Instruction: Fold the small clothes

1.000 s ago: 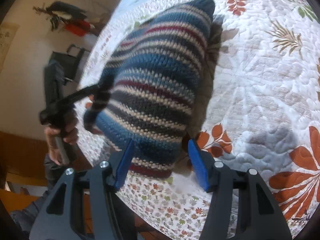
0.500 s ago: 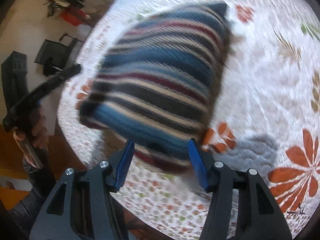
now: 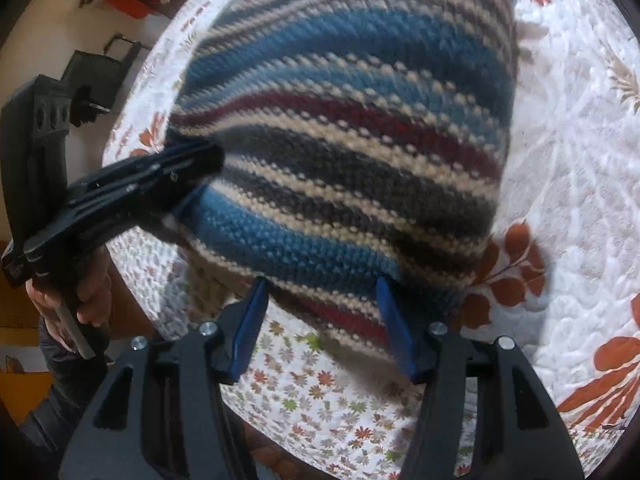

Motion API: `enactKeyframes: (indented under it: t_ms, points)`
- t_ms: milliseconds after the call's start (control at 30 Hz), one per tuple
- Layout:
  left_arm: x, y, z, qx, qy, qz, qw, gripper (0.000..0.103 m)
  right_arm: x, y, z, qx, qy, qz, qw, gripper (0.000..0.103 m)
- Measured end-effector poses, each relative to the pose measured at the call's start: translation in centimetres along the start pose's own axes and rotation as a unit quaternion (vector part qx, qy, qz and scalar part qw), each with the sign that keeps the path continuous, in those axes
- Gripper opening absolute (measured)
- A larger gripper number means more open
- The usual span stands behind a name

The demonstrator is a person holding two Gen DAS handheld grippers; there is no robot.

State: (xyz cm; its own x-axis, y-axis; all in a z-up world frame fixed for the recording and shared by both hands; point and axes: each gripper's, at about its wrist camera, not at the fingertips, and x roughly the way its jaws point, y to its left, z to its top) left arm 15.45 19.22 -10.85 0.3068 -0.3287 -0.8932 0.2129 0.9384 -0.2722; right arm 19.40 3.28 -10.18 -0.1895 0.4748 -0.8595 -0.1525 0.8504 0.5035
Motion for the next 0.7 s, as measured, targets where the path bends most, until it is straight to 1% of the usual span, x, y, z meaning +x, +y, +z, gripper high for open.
enactKeyframes:
  t_ms: [67, 167, 233, 267, 300, 333, 367, 500, 600, 700]
  points:
    - [-0.2, 0.2, -0.2, -0.002, -0.003, -0.004, 1.0, 0.026, -0.4, 0.2, -0.2, -0.007, -0.003, -0.001, 1.0, 0.057]
    - [-1.0, -0.1, -0.4, -0.003, -0.006, -0.002, 1.0, 0.026, -1.8, -0.3, -0.6, 0.01, -0.006, 0.024, 1.0, 0.057]
    - [-1.7, -0.5, -0.7, 0.001, -0.012, 0.002, 0.9999, 0.029, -2.8, -1.4, -1.7, 0.023, -0.008, 0.042, 0.999, 0.056]
    - [-2.1, -0.7, -0.9, 0.004, -0.015, 0.004, 0.9999, 0.031, -3.1, -1.8, -2.2, 0.029, -0.009, 0.046, 0.999, 0.059]
    - [-2.4, -0.8, -1.0, 0.008, -0.018, 0.005, 0.9998, 0.036, -3.3, -2.3, -2.7, 0.037, -0.009, 0.048, 0.998, 0.063]
    - [-2.7, -1.0, -1.2, 0.014, -0.02, 0.005, 0.9997, 0.04, -3.5, -3.0, -3.3, 0.052, -0.008, 0.05, 0.997, 0.064]
    - [-2.8, -1.2, -1.3, 0.018, -0.021, 0.007, 0.9996, 0.041, -3.7, -3.8, -3.8, 0.064, -0.007, 0.051, 0.997, 0.064]
    - [-2.3, -1.3, -1.4, 0.024, -0.019, 0.016, 0.9994, 0.041, -3.0, -5.8, -5.0, 0.095, 0.002, 0.071, 0.993, 0.064]
    - [-1.8, -1.0, -1.2, 0.018, -0.013, 0.013, 0.9997, 0.041, -1.6, -6.5, -4.2, 0.114, 0.011, 0.116, 0.987, 0.064]
    - [-1.5, -1.0, -1.2, 0.02, -0.008, 0.018, 0.9996, 0.041, -0.5, -6.6, -3.6, 0.117, 0.025, 0.126, 0.985, 0.065]
